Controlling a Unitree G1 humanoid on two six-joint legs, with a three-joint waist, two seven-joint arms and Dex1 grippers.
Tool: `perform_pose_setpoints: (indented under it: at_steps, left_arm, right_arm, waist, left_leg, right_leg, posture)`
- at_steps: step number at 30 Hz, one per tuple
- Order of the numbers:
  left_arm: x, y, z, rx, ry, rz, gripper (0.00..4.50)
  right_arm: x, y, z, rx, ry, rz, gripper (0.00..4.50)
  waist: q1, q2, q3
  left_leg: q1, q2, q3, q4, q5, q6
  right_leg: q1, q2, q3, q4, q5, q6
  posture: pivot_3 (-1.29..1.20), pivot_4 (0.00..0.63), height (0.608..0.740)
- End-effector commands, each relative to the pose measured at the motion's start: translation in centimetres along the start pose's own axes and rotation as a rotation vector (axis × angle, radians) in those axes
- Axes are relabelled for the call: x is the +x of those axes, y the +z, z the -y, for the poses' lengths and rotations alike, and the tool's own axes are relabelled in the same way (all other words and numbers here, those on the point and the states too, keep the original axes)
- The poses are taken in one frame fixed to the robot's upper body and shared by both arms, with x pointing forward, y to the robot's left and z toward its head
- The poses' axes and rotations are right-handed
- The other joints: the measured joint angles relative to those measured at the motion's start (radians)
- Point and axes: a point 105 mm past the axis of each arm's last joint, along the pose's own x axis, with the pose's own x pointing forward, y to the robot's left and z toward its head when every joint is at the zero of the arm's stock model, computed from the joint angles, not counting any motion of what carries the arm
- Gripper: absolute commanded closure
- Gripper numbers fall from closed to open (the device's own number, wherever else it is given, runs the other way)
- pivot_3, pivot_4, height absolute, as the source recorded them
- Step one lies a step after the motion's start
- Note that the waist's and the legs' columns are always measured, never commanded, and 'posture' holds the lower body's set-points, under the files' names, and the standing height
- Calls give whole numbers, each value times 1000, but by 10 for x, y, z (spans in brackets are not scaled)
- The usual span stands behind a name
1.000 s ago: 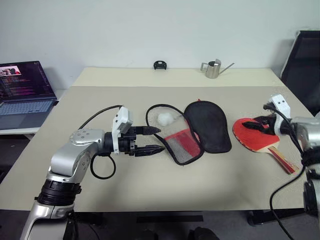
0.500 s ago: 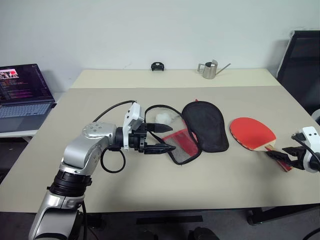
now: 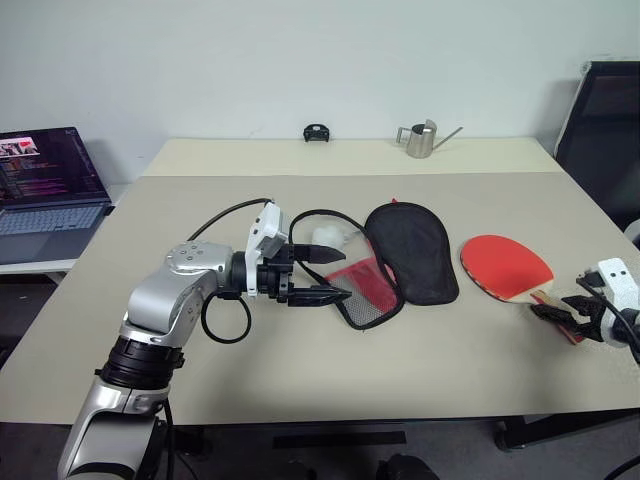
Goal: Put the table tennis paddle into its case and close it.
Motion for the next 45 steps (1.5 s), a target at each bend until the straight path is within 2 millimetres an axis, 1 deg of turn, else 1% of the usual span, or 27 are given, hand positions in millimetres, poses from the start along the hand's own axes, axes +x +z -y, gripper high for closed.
perform_pose_setpoints:
  at_steps: [1, 5, 9, 10, 12, 14, 18, 19, 20, 22, 25, 27, 32, 35, 37, 38, 41, 45]
  left_arm:
    - [-3, 11, 0, 52, 2, 4, 690]
    - [-4, 11, -1, 52, 7, 0, 690]
    - [-5, 10, -1, 51, 10, -4, 690]
    - [-4, 10, -1, 51, 11, -4, 690]
    - [-4, 10, -1, 51, 11, -5, 690]
    - [-4, 10, -1, 50, 11, -6, 690]
    - [-7, 7, -3, 48, 24, -15, 690]
    - [-8, 7, -4, 48, 33, -17, 690]
    - [-10, 6, -5, 47, 42, -20, 690]
    - [-13, 5, -7, 44, 62, -25, 690]
    - [-20, 2, -9, 40, 95, -36, 690]
    - [-25, 0, -10, 31, 118, -40, 690]
    - [-36, -7, -11, 15, 180, -46, 690]
    - [-37, -8, -11, 11, 194, -37, 690]
    - [-37, -8, -11, 8, 197, -35, 690]
    - [-37, -9, -11, 7, 199, -34, 690]
    - [-37, -9, -12, 8, 204, -33, 690]
    - [-37, -8, -13, 14, 206, -33, 690]
  right_arm:
    - [0, 7, 2, -76, -2, 3, 277]
    - [2, 0, 4, -120, 4, -30, 277]
    - [6, 1, 6, -121, 5, -23, 277]
    - [8, 2, 5, -116, 10, -21, 441]
    - [10, 1, 3, -102, 25, -26, 899]
    - [13, -1, 0, -83, 42, -34, 1540]
    - [16, -4, -2, -109, 31, -58, 2920]
    - [16, -3, -1, -106, 20, -55, 3227]
    - [15, -1, -1, -101, 8, -47, 3403]
    - [14, 6, 2, -82, -23, -20, 3401]
    - [10, 19, 5, -56, -74, 31, 3401]
    - [5, 33, 0, -45, -89, 78, 3401]
    - [-17, 80, -13, -3, -120, 222, 3401]
    - [-22, 97, -33, 2, -96, 269, 3401]
    - [-17, 110, -58, -3, -57, 296, 3401]
    - [-16, 114, -67, -2, -49, 303, 3401]
    - [-3, 119, -93, 22, -32, 309, 3401]
    - [14, 130, -124, 52, -21, 318, 3401]
  waist:
    - [0, 0, 0]
    - [-1, 0, 0]
    - [-1, 0, 0]
    - [-2, 0, 0]
    - [-3, -1, 0]
    - [-2, -1, -1]
    - [-2, -2, -1]
    - [-2, -2, -1]
    - [-2, -2, -1]
    - [-2, -2, -1]
    - [-3, -2, -1]
    - [-3, -1, -1]
    - [-2, 0, 0]
    - [-1, 0, 0]
    - [-1, 0, 0]
    - [-3, 0, 0]
    - [-1, 0, 0]
    - [0, 0, 0]
  left_leg:
    - [0, 0, 0, 0, 0, 0]
    - [1, 0, 0, 0, 0, 0]
    - [1, 0, 0, 0, 0, 0]
    - [1, 0, 0, 1, 0, 0]
    - [2, 0, 1, 1, 0, 0]
    - [2, 0, 1, 1, 0, 0]
    - [3, 0, 1, 2, 0, 0]
    - [3, 0, 1, 2, 0, 0]
    - [4, 0, 1, 2, 0, 0]
    - [6, 0, 0, 2, 0, 0]
    - [16, 1, 0, 0, 0, 0]
    - [16, 0, 0, 1, 0, 0]
    - [14, 1, -1, 0, 0, 0]
    - [13, 1, -2, -1, 0, 0]
    - [13, 1, -2, -1, 0, 0]
    - [14, 1, -2, -1, 0, 0]
    - [14, 1, -2, -1, 0, 0]
    - [13, 0, -2, -1, 0, 0]
  right_leg:
    - [0, 0, 0, 0, 0, 0]
    - [0, 0, 0, 0, 0, 0]
    - [1, 0, 0, 1, 0, 0]
    - [1, 0, 0, 1, 0, 0]
    - [1, 0, 1, 1, 0, 1]
    - [2, 0, 1, 1, 1, 1]
    - [2, 0, 1, 2, 1, 1]
    - [3, 0, 1, 2, 1, 1]
    - [3, 0, 1, 2, 1, 1]
    - [6, 0, 1, 2, 1, 1]
    - [16, 0, 0, -1, 1, 1]
    - [16, 0, 0, -1, 1, 1]
    - [14, 0, 0, -2, 1, 1]
    - [14, 0, -1, -3, 1, 1]
    - [14, 0, -1, -3, 1, 1]
    - [14, 0, 0, -3, 1, 1]
    - [14, 0, -1, -3, 1, 1]
    - [14, 0, -1, -3, 1, 1]
  posture:
    - [0, 150, 740]
    - [0, 150, 740]
    - [0, 150, 740]
    - [0, 150, 740]
    - [0, 150, 740]
    - [0, 150, 740]
    - [0, 150, 740]
    - [0, 150, 740]
    - [0, 150, 740]
    - [0, 150, 740]
    - [0, 150, 740]
    - [0, 150, 740]
    - [0, 150, 740]
    - [0, 150, 740]
    - [0, 150, 740]
    - [0, 150, 740]
    - [0, 150, 740]
    - [0, 150, 740]
